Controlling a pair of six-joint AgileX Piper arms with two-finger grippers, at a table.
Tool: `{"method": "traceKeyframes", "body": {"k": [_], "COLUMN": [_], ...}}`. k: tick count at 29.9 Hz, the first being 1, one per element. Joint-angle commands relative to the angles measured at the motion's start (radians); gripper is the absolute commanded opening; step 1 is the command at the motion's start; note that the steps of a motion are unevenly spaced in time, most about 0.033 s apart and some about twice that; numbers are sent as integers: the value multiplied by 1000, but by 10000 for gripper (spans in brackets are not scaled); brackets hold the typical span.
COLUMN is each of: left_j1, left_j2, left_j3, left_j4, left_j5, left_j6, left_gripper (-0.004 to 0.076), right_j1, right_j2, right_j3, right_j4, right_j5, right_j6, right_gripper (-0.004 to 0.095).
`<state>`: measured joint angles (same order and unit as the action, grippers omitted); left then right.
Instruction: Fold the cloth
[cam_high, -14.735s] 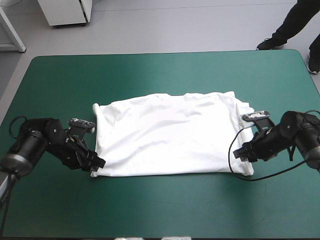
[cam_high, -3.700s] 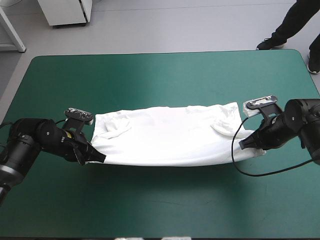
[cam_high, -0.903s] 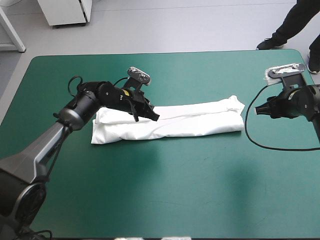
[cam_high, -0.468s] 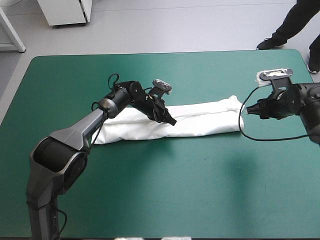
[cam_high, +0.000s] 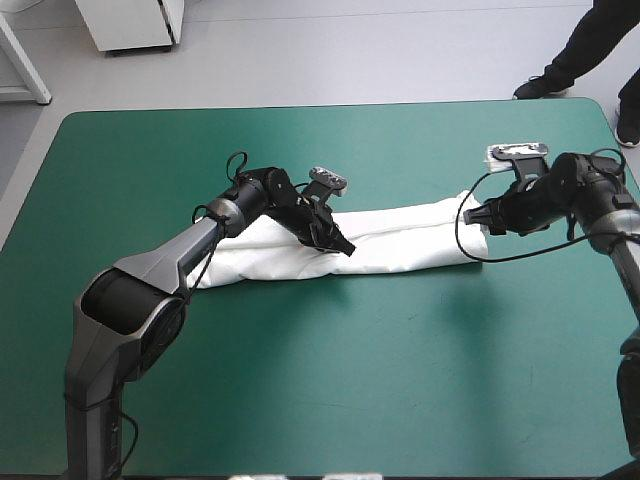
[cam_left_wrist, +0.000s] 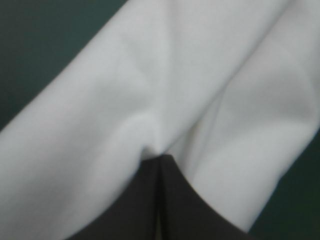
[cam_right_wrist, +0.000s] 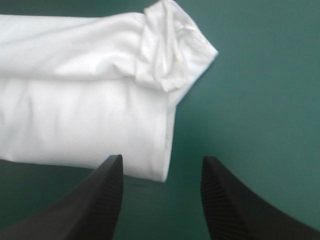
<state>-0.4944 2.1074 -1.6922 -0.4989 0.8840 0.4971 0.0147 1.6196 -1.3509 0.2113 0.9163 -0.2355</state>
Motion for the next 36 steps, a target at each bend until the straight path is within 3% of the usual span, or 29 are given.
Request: {"method": "traceKeyframes", "body": {"k": [1,14,36], "left_j1": [-9,-9,-9], "left_j2": [-40,-42,-42], "left_j3": [-21,-21,-21], "left_j4": [-26,-26,20], "left_j5": [14,45,45], "left_j6": [-4,0,-4], "left_gripper": [-9,-9,-9], "right_j1": [-9,-117,-112], "right_j2": [11,109,349], "right_j3": [-87,-146,-146], "right_j4": [96,231,423], "right_j5": [-8,69,80], "right_j6": [-46,-83,-185], "right_gripper": [492,574,573]}}
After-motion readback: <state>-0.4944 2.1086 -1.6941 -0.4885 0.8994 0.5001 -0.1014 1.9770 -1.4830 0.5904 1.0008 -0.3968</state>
